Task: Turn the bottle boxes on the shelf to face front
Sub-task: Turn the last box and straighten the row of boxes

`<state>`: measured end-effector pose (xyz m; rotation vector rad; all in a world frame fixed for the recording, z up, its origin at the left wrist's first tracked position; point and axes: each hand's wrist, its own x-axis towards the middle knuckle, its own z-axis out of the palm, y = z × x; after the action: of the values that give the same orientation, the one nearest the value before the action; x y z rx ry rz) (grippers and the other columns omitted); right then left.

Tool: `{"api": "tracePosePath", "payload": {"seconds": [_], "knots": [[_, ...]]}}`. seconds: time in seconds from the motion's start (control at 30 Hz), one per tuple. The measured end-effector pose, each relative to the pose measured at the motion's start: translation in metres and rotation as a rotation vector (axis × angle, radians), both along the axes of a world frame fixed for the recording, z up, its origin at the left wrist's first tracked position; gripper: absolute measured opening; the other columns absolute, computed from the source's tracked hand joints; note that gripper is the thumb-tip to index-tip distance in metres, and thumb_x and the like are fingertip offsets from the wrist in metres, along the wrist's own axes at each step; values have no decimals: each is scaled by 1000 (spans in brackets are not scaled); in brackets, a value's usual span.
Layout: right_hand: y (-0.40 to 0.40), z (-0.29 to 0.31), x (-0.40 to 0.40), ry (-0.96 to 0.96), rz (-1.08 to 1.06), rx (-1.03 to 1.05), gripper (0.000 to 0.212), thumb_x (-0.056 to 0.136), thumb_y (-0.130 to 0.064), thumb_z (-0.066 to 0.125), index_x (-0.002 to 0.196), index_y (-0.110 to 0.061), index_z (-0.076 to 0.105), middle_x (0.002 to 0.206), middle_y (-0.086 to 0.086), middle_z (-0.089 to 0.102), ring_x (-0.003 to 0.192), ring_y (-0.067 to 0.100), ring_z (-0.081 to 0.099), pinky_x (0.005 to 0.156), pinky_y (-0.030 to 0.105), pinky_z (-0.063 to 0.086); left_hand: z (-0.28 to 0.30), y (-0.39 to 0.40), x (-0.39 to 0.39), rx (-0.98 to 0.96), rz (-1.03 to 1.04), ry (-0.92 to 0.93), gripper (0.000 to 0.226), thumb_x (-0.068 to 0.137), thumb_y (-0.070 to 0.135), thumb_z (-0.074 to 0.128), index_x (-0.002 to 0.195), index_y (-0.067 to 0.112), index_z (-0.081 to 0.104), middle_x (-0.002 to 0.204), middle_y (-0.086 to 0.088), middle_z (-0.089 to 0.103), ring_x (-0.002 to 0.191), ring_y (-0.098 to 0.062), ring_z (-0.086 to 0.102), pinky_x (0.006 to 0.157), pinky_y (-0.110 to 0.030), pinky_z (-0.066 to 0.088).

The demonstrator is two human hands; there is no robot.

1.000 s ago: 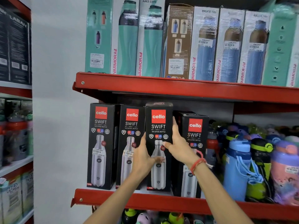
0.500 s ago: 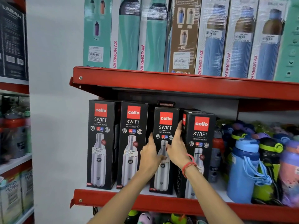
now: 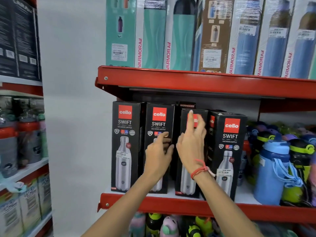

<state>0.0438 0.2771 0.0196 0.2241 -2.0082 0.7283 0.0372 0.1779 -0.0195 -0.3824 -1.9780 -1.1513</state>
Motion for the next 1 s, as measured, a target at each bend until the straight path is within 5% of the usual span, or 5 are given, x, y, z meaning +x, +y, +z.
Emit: {"api": "tracePosePath", "payload": {"seconds": [0.23,0.4,0.53,0.8,1.0], "knots": [[-80,-33,12,-205,551,-167,44,93,-1,49,134,-16,50,125,6,59,108,17,59,96,27,46,-22,-99,12,125,205,201,19,96,12,52,113,19,59,108,1,59,104,-20,55,90,-31,46],[-127,-70,7,-460,560,-316,59,99,-35,42,152,-27,16,154,-3,33,138,20,37,111,30,29,-40,-145,10,331,128,-147,51,99,45,26,141,20,39,144,-5,41,139,-18,28,115,-35,20],[-153,-80,9,-577,635,-408,69,92,-63,29,146,-48,-10,157,-17,15,142,19,28,100,33,26,-41,-162,14,399,-316,-411,36,97,55,8,125,61,30,146,10,38,138,-11,32,116,-36,23],[-144,-81,23,-632,695,-414,66,80,-80,28,133,-69,-11,151,-29,14,142,11,23,113,43,17,-57,-185,22,270,-345,-514,86,61,95,6,141,63,8,160,6,26,146,-24,26,119,-54,20],[-135,-83,38,-661,720,-361,64,79,-81,27,130,-73,-11,157,-25,9,144,15,19,110,64,24,-64,-184,35,267,-348,-495,71,67,93,8,134,71,7,159,11,27,144,-21,30,118,-55,23]]}}
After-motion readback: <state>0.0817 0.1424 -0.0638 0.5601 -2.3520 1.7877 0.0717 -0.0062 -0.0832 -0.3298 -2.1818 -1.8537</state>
